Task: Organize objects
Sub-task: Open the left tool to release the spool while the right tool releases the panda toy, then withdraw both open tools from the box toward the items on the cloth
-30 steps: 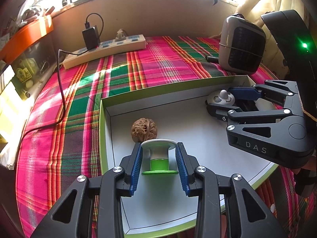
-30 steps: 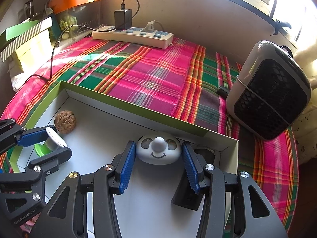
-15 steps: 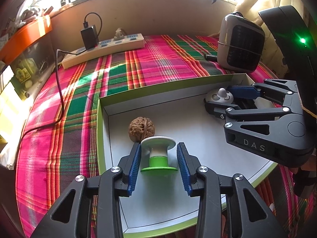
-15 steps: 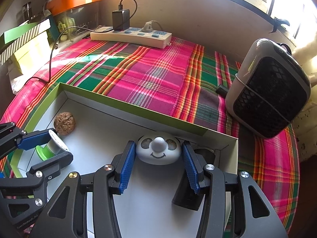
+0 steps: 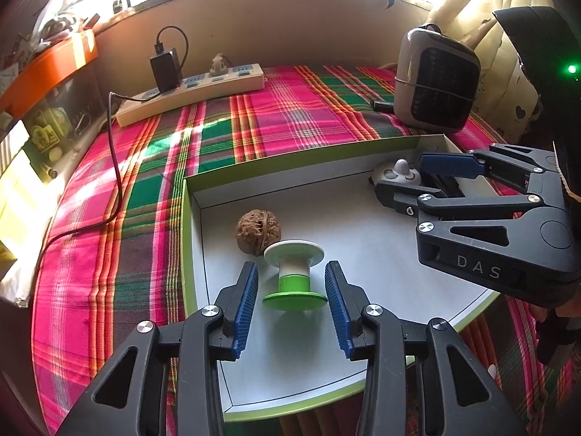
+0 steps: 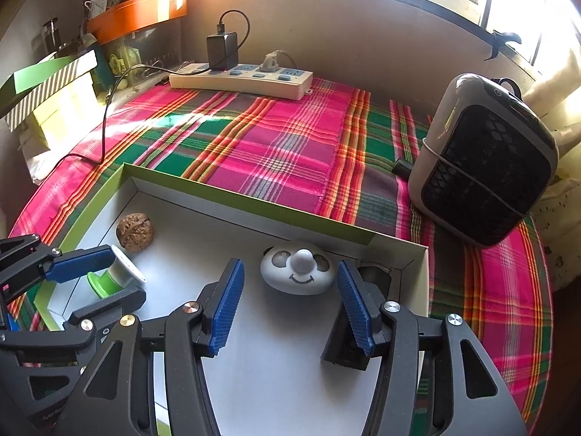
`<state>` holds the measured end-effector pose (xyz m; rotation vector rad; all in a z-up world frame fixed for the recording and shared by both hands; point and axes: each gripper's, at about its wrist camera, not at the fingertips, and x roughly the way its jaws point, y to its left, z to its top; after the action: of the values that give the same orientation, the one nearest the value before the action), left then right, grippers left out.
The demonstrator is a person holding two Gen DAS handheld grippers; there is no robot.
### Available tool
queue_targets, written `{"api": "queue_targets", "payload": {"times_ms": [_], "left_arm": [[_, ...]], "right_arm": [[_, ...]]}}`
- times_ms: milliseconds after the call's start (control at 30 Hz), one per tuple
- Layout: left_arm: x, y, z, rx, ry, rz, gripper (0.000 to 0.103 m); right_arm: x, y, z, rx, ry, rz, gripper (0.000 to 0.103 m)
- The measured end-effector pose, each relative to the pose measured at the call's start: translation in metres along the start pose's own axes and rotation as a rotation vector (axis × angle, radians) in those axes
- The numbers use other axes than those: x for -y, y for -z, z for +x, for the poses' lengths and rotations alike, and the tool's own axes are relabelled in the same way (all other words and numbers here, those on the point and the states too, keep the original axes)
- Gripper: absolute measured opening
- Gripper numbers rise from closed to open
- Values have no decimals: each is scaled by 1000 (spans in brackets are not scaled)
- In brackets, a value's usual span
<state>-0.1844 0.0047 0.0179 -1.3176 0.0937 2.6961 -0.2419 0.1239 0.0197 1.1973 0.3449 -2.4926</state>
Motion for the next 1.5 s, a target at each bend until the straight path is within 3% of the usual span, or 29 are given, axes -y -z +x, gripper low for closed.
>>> {"api": "queue_targets", "payload": {"times_ms": [767, 1500], "left_arm": [[2, 8, -33, 55, -9, -17, 37], [-8, 42, -70, 92, 3, -69, 37]], "right_arm": [[-2, 18, -37, 70, -13, 66, 61], [-8, 59, -82, 127, -41, 102, 61]]}}
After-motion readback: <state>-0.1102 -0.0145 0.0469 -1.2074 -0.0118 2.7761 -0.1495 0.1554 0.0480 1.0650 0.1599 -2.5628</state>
